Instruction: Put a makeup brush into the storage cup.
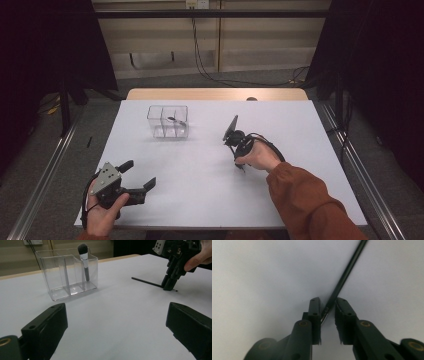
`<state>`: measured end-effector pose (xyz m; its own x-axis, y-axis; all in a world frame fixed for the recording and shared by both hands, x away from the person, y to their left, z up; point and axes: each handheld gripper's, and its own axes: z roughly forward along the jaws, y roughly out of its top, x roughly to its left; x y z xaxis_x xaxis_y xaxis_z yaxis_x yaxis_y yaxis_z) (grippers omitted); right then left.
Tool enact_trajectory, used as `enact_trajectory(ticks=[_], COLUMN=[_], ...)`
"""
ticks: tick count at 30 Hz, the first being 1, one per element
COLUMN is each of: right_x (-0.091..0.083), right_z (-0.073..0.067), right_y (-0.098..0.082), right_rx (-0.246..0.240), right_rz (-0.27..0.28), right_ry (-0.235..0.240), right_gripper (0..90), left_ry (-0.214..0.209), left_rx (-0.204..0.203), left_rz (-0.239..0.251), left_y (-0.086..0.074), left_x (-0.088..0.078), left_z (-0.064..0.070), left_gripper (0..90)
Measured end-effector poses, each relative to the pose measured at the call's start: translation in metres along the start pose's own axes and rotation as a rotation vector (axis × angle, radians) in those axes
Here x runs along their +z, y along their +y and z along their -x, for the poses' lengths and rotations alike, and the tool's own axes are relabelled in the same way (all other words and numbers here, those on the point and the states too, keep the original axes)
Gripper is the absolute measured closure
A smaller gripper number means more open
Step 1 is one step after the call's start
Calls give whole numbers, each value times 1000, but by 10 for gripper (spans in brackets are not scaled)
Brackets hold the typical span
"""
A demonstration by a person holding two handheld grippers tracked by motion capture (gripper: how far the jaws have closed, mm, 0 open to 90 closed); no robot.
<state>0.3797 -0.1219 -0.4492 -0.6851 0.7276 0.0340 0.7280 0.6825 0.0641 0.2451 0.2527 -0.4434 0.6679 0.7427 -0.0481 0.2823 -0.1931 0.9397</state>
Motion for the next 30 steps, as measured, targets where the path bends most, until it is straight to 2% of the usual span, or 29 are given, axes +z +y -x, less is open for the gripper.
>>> enact_trajectory(ticks=[7,9,18,22,24,25,30], right_x=[0,-1,-1,0,-1,-1,-3], right_z=[4,3,6,9,10,10,11], right_y=[-1,0,-3,-6,-7,-7,-11], right_rx=[12,39,29,-6,8,32,36], right_rz=[7,-2,14,45,46,46,58], right_ry=[20,28,44,49,58,77,89], right_gripper=[853,866,868,869,869,869,869], left_ry=[-2,0,1,1,1,0,1], left_rx=[3,2,1,3,2,3,3], left_rz=[-2,-1,-2,-3,-2,-3,-3], left_y=[0,0,0,0,0,0,0], left_x=[0,0,0,0,0,0,0], left_z=[0,0,0,-1,-1,-1,-1], left_gripper=[36,36,36,36,36,36,36])
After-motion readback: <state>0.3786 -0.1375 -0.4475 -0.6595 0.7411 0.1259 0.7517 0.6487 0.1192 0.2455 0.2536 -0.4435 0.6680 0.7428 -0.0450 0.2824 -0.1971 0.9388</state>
